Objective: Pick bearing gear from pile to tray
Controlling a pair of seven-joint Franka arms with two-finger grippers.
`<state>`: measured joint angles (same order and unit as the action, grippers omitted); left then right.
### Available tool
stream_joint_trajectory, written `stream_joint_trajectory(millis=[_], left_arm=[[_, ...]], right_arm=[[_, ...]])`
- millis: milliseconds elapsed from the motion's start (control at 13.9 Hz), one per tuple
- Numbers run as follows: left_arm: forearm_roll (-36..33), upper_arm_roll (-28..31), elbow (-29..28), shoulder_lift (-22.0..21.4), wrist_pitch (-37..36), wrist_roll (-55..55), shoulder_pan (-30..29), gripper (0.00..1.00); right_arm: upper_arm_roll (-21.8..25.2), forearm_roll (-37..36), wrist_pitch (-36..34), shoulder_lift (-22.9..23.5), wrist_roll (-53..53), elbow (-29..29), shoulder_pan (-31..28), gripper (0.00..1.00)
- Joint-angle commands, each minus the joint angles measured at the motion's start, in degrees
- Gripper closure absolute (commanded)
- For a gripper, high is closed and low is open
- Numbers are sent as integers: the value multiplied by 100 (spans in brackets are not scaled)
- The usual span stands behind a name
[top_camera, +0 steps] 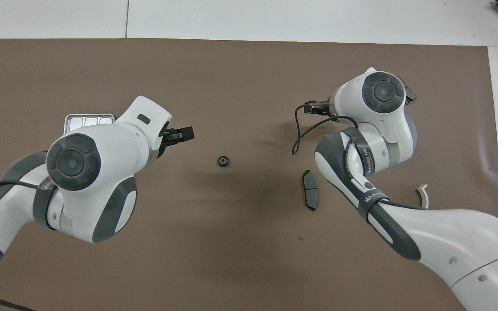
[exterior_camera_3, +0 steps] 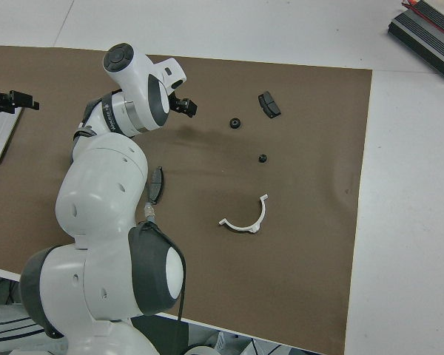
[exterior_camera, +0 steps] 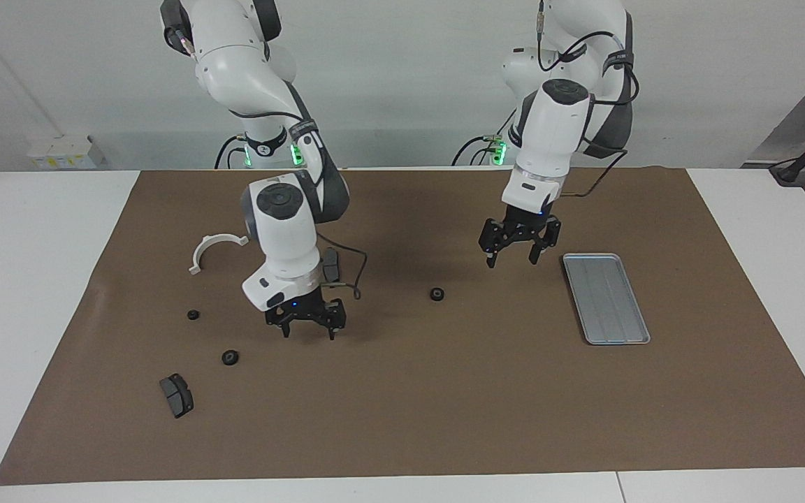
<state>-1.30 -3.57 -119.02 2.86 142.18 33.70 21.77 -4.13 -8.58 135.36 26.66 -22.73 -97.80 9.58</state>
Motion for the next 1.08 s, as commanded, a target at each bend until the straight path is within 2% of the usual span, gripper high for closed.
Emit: stream_joint_trajectory(millis=[0,72,216,360,648,864,1008], left_arm=[[51,94,36,337,599,286,266,0],[60,94,141,486,644,295,310,0],[60,102,710,1239,723,478,564,0],[60,103,836,1629,1090,690,670,0],[51,111,819,1849,1189,690,784,0],[42,111,652,1841,1128,682,890,0],[42,111,547,1815,1102,664,925,5]], right_arm=[[-105,111,52,-21,697,-117,-421,0],[-105,155,52,40,917,-108,-579,0],[-105,409,70,128,1435,-108,-860,0],[-105,664,87,207,1823,-108,-967,0],[-105,683,131,357,2069,-55,-1160,0],[-96,683,123,409,2316,-55,-1309,0],[-96,683,131,445,2334,-55,-1336,11]])
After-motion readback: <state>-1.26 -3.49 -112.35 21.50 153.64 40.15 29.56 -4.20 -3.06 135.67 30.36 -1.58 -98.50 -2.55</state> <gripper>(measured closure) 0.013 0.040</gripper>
